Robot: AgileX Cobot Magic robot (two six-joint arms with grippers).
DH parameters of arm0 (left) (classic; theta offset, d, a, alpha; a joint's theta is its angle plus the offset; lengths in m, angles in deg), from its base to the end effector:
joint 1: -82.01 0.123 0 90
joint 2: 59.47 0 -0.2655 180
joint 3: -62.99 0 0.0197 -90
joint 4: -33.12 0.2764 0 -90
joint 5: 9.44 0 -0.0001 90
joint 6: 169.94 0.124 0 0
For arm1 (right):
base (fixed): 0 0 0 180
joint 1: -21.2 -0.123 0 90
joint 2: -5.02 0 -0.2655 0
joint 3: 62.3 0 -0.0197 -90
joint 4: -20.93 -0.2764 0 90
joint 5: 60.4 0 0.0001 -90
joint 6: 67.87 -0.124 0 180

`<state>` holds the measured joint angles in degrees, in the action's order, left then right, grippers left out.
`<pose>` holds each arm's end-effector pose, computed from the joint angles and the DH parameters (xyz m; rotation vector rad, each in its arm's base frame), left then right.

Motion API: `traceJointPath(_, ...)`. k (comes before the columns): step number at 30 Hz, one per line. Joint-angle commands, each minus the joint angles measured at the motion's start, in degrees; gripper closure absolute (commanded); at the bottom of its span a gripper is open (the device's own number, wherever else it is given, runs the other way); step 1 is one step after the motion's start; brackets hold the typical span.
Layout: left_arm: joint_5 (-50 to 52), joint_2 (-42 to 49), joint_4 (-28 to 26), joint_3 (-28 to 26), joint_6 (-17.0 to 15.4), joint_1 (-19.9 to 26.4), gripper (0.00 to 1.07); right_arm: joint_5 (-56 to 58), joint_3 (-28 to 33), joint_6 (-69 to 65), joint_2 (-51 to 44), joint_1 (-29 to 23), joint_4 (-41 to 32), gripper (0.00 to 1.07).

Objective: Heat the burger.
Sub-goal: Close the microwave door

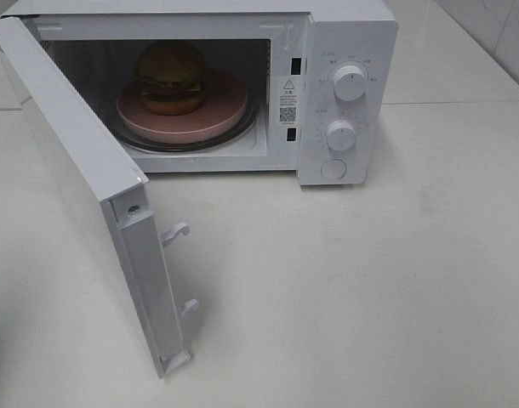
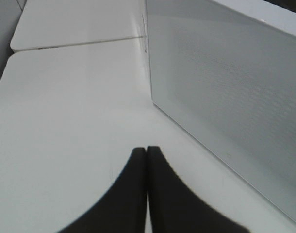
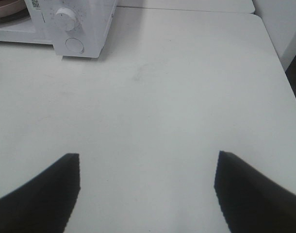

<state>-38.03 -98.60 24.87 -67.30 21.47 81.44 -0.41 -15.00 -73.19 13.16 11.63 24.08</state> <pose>0.1799 -0.0103 0.2592 0.1271 2.0402 -0.0312 0.0655 0.0051 0.2804 -0.0721 2.0136 0.1000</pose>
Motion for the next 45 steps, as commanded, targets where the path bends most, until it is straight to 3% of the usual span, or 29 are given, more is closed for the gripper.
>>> traceJointPath(1, 13.7, -3.2, -0.4, 3.7, 2.9, -0.3, 1.07, -0.4, 0.0, 0.1, -1.5, 0.2, 0.3, 0.31)
traceJointPath(11, 43.3, -14.8, -1.0, 13.1, 3.3, -0.3, 1.07, -0.4, 0.0, 0.1, -1.5, 0.2, 0.3, 0.31)
traceJointPath(20, 52.6, -24.9, 2.2, 13.2, 2.1, -0.4, 1.07, -0.4, 0.0, 0.1, -1.5, 0.2, 0.3, 0.31)
traceJointPath(21, 53.6, -26.0, 3.3, 13.2, 1.0, -0.4, 1.07, -0.4, 0.0, 0.1, -1.5, 0.2, 0.3, 0.31)
traceJointPath(22, 56.4, -27.7, 5.8, 13.2, -3.0, -0.4, 1.07, -0.4, 0.0, 0.1, -1.5, 0.2, 0.3, 0.31)
traceJointPath(24, 57.6, -28.4, 7.3, 13.2, -4.9, -0.4, 1.07, -0.4, 0.0, 0.1, -1.5, 0.2, 0.3, 0.31)
traceJointPath(25, 60.4, -30.1, 12.3, 13.2, -9.8, -0.4, 1.07, -0.4, 0.0, 0.1, -1.5, 0.2, 0.3, 0.31)
traceJointPath(26, 60.4, -30.1, 12.3, 13.2, -9.8, -0.4, 1.07, -0.4, 0.0, 0.1, -1.5, 0.2, 0.3, 0.31)
traceJointPath(27, 62.7, -31.5, 17.3, 13.2, -13.1, -0.4, 1.07, -0.4, 0.0, 0.1, -1.5, 0.2, 0.3, 0.31)
traceJointPath(28, 62.7, -31.5, 17.3, 13.2, -13.1, -0.4, 1.07, -0.4, 0.0, 0.1, -1.5, 0.2, 0.3, 0.31)
traceJointPath(30, 67.6, -34.4, 26.9, 13.1, -17.7, -0.4, 1.07, -0.4, 0.0, 0.1, -1.5, 0.2, 0.3, 0.31)
traceJointPath(33, 68.6, -35.1, 29.2, 12.8, -18.8, -0.4, 1.07, -0.4, 0.0, 0.1, -1.5, 0.2, 0.3, 0.31)
traceJointPath(35, 73.0, -39.0, 36.6, 11.3, -25.0, -0.4, 1.07, -0.4, 0.0, 0.1, -1.5, 0.2, 0.3, 0.31)
traceJointPath(39, 75.4, -41.7, 38.3, 10.6, -27.2, -1.4, 1.07, -0.4, 0.0, 0.1, -1.5, 0.2, 0.3, 0.31)
traceJointPath(42, 75.2, -43.9, 37.8, 10.1, -25.4, -4.9, 1.07, -0.4, 0.0, 0.1, -1.5, 0.2, 0.3, 0.31)
traceJointPath(43, 75.2, -45.4, 35.9, 10.1, -22.6, -7.2, 1.07, -0.4, 0.0, 0.1, -1.5, 0.2, 0.3, 0.31)
traceJointPath(45, 75.2, -46.0, 34.5, 10.1, -21.6, -8.4, 1.07, -0.4, 0.0, 0.1, -1.5, 0.2, 0.3, 0.31)
